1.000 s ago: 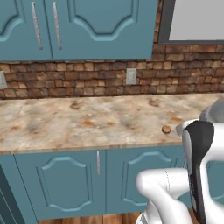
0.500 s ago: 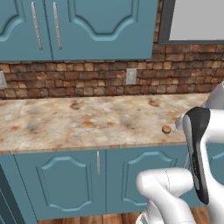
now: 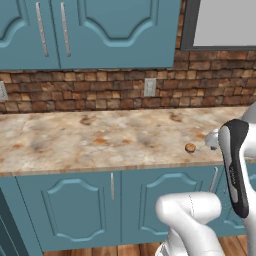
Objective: Place the beer and liquor on the top shelf of the fridge to keep them out of children's reach, and place the tangerine on lower shelves for easy access.
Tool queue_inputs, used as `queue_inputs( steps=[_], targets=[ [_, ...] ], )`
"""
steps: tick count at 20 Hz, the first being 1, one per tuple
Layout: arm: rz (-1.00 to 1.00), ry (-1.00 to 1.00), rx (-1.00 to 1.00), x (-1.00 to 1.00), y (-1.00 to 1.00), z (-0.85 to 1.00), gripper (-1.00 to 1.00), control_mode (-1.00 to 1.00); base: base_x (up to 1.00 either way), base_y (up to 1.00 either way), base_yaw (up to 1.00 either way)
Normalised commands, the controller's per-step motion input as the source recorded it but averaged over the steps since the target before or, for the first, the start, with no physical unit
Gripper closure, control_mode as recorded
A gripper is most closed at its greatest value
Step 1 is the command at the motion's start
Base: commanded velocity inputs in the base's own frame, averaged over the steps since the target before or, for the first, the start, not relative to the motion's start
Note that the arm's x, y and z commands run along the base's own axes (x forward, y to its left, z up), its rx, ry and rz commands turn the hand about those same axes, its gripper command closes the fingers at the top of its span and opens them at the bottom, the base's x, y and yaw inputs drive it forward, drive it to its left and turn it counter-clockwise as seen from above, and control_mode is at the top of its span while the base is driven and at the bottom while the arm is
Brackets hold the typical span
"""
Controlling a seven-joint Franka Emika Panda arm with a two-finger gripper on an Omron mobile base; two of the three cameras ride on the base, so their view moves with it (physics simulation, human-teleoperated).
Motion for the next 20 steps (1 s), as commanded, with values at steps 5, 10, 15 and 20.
queue_inputs(
  steps=[5,10,15,20],
  targets=[
    [0.0,0.0,0.0,0.4,0.0,-0.2,-1.0,-1.0,0.0,0.0,0.0],
    [0.0,0.04,0.0,0.43,0.0,-0.17,-1.0,-1.0,0.0,0.0,0.0],
    [0.0,0.06,0.0,0.48,0.0,-0.26,-1.0,-1.0,0.0,0.0,0.0],
    [0.0,0.05,0.0,0.38,-0.01,-0.29,-1.0,-1.0,0.0,0.0,0.0]
  ],
)
